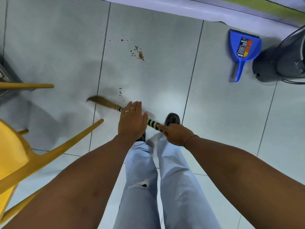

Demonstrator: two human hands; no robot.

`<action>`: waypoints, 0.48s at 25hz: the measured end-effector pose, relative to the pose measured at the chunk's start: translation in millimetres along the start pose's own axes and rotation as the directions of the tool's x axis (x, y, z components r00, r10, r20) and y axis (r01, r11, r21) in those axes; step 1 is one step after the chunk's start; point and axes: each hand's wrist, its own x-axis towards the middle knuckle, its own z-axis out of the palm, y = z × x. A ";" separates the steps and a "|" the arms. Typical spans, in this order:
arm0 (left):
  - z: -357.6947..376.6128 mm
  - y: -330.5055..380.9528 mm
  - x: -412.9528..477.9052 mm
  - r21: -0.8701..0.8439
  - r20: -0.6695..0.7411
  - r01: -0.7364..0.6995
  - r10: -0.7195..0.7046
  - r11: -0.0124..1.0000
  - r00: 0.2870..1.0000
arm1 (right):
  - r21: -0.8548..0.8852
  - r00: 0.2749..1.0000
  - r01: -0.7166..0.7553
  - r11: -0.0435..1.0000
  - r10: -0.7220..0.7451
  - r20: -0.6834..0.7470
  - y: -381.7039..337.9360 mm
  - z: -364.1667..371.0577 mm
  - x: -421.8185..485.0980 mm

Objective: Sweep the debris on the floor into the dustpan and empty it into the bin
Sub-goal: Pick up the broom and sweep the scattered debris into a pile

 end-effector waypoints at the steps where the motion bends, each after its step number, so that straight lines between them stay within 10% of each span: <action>1: 4.0 5.8 0.6 -0.001 0.025 -0.004 0.004 1.000 1.000 | -0.030 1.000 0.007 1.000 -0.006 0.020 9.1 2.5 -5.3; 12: 12.6 55.9 27.5 0.012 0.020 0.028 -0.028 1.000 0.999 | 0.057 0.978 -0.209 0.976 0.208 0.024 67.6 -40.8 19.6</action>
